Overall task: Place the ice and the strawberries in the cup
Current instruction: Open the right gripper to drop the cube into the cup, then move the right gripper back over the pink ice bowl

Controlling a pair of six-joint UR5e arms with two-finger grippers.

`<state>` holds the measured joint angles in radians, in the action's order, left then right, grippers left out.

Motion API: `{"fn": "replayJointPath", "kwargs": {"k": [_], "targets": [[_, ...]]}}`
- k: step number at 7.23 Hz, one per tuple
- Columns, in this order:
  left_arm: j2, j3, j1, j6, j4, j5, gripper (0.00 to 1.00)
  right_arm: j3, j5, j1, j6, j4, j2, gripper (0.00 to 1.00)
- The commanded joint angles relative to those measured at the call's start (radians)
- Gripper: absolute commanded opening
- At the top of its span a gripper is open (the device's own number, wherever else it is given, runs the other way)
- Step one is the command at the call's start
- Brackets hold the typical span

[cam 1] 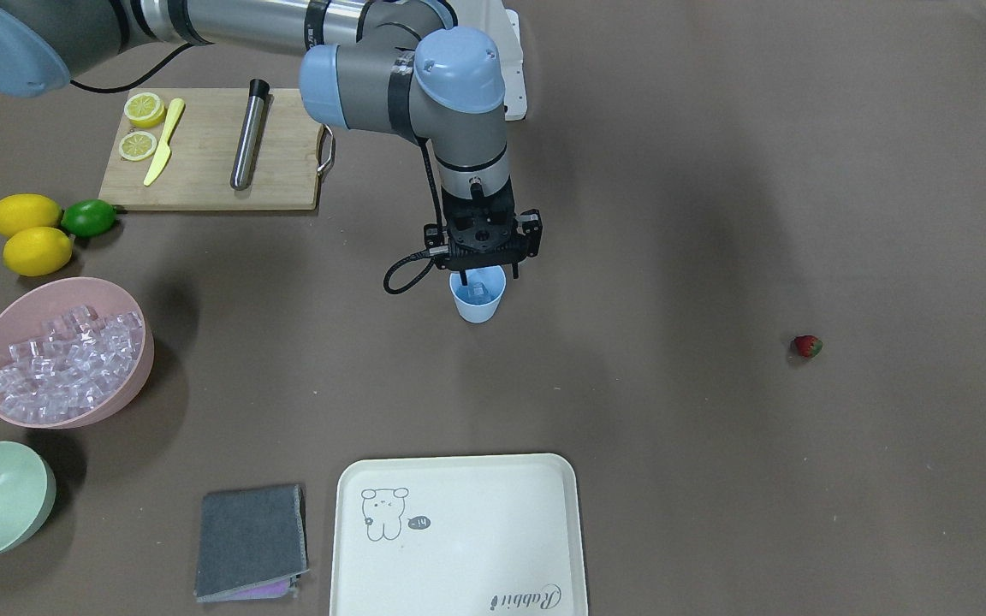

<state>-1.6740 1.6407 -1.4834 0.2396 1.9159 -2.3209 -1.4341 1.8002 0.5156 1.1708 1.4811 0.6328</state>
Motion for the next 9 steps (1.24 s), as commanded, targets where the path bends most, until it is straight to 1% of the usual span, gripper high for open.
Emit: {"fn": "replayJointPath", "kwargs": {"k": [1,2,3,4,5,6,7,8,9], "targets": [[-0.001,0.001,0.0,0.001,0.0,0.0,0.98,-0.011,0.022,0.061,-0.055,-0.007,0.002,0.78],[0.0,0.002,0.0,0.003,0.0,0.0,0.98,-0.018,0.103,0.116,-0.065,-0.004,0.03,0.74],[0.003,0.008,0.0,0.004,0.002,0.0,0.98,-0.053,0.158,0.183,-0.132,0.004,0.085,0.73],[0.007,0.005,0.0,0.006,0.018,0.0,0.98,-0.112,0.201,0.248,-0.211,0.004,0.178,0.73],[0.007,0.001,0.0,0.004,0.024,0.0,0.98,-0.143,0.268,0.327,-0.293,0.004,0.256,0.73],[0.007,-0.001,0.0,0.004,0.026,0.0,0.98,-0.15,0.316,0.399,-0.394,0.004,0.325,0.72],[0.005,-0.001,0.0,0.004,0.026,0.0,0.98,-0.147,0.371,0.473,-0.454,0.011,0.37,0.7],[0.005,-0.001,0.0,0.004,0.026,0.0,0.98,-0.152,0.405,0.53,-0.52,0.03,0.413,0.7],[0.002,-0.002,0.0,0.004,0.026,0.0,0.98,-0.152,0.409,0.57,-0.599,0.033,0.47,0.7]]}}
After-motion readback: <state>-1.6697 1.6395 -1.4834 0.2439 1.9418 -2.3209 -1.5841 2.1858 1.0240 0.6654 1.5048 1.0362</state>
